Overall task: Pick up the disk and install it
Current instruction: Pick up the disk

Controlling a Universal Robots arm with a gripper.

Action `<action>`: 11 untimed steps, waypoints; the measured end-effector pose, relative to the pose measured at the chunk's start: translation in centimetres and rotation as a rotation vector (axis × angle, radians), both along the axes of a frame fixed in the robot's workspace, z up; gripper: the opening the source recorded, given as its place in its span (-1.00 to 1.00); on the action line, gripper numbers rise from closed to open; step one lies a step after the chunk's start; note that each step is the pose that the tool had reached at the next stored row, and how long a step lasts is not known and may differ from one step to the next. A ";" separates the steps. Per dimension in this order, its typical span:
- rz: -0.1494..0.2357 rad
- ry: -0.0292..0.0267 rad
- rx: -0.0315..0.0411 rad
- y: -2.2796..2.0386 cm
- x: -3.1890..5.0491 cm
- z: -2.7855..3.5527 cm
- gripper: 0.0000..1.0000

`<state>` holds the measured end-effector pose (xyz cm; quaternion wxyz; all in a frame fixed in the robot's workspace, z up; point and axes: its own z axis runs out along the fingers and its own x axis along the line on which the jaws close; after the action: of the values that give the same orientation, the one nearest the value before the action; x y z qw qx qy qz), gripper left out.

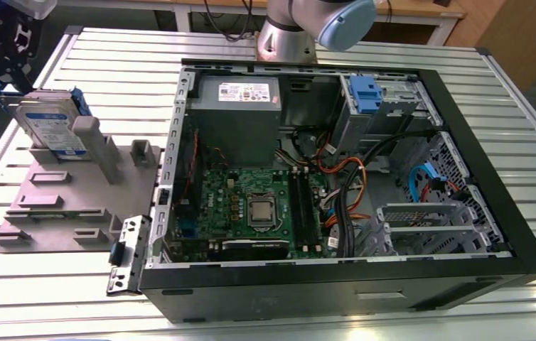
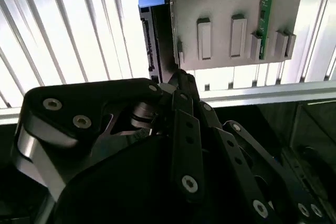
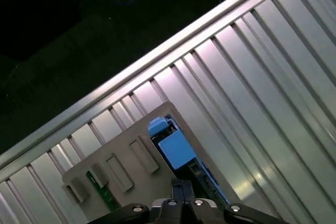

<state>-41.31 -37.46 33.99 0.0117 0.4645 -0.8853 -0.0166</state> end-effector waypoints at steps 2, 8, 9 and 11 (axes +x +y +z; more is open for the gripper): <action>0.036 0.0000 0.0000 0.00 0.00 0.00 -0.79; 0.145 0.0001 0.0000 0.00 0.00 -0.01 -0.79; 0.164 0.0001 0.0000 0.00 0.00 -0.01 -0.79; 0.199 0.0000 0.0000 0.00 0.00 -0.02 -0.79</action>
<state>-41.31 -37.46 33.97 0.0133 0.5504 -0.8347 -0.0153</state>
